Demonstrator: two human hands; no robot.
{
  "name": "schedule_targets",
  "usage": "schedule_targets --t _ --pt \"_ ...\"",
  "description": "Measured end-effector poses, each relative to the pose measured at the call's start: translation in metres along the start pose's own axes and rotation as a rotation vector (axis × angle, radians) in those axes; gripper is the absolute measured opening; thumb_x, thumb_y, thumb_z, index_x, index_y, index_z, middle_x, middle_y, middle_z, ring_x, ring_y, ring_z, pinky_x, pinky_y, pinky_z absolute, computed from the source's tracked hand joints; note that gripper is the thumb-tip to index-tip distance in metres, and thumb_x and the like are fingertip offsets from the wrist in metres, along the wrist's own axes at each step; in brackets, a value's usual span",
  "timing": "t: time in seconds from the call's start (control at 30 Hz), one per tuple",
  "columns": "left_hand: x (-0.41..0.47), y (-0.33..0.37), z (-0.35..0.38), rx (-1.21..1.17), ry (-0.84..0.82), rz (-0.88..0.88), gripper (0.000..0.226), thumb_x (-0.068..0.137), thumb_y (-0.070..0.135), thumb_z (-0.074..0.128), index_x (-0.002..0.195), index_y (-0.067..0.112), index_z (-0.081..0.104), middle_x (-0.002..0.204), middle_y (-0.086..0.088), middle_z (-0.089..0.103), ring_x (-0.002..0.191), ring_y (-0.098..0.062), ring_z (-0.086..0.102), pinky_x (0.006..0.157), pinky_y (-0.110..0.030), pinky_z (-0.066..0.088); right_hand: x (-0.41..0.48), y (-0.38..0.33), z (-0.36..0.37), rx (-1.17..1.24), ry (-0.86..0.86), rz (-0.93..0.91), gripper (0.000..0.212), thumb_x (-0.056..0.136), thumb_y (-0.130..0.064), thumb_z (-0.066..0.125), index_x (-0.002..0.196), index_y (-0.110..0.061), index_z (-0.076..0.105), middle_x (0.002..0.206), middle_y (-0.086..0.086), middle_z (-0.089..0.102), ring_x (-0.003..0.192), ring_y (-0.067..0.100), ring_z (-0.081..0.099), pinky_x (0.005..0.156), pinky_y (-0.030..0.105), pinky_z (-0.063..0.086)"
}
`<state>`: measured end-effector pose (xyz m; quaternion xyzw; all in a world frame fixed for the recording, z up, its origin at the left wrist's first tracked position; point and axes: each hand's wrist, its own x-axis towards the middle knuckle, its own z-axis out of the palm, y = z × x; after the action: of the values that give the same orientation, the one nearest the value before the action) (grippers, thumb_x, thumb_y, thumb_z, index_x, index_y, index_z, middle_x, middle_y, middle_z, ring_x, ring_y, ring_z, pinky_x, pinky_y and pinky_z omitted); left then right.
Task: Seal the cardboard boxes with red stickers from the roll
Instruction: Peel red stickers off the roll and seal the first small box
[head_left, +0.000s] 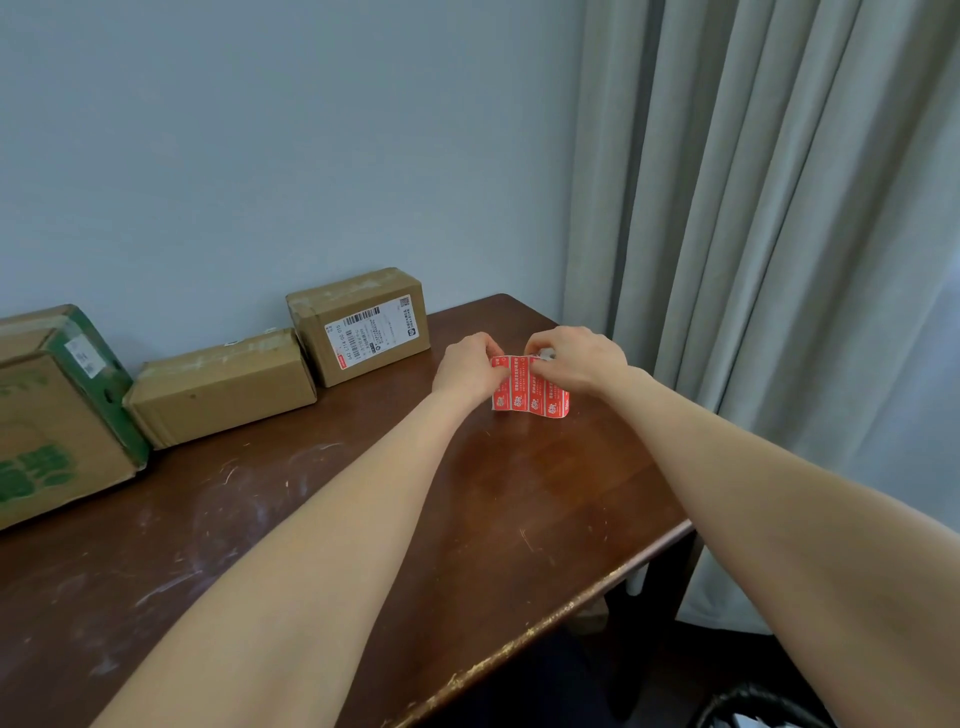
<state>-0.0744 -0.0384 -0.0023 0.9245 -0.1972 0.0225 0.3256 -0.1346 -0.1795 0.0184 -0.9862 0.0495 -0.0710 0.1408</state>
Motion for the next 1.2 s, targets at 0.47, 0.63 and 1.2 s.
schedule_targets --t 0.47,0.63,1.2 --pt "0.002 0.011 0.000 0.124 0.031 0.175 0.014 0.091 0.030 0.061 0.096 0.020 0.069 0.099 -0.001 0.069 0.090 -0.018 0.064 0.077 -0.039 0.055 0.003 0.004 -0.001 0.010 0.023 0.003 0.030 0.095 -0.047 0.049 0.118 -0.033 0.064 0.117 0.001 0.065 0.102 0.020 0.063 0.073 0.030 0.046" --pt "0.004 0.009 0.000 0.103 0.011 0.174 0.016 0.093 0.029 0.058 0.099 0.019 0.069 0.103 -0.003 0.069 0.093 -0.019 0.064 0.078 -0.036 0.054 0.002 0.003 -0.001 0.015 0.039 0.011 0.028 0.095 -0.044 0.051 0.116 -0.033 0.065 0.117 0.001 0.065 0.102 0.021 0.063 0.073 0.031 0.047" --pt "0.011 0.007 0.008 0.014 0.011 0.137 0.018 0.094 0.028 0.054 0.098 0.020 0.069 0.104 -0.002 0.069 0.096 -0.018 0.063 0.076 -0.029 0.050 -0.001 0.001 0.006 0.023 0.102 0.058 0.029 0.095 -0.044 0.047 0.112 -0.033 0.067 0.112 -0.001 0.066 0.100 0.020 0.064 0.078 0.034 0.052"
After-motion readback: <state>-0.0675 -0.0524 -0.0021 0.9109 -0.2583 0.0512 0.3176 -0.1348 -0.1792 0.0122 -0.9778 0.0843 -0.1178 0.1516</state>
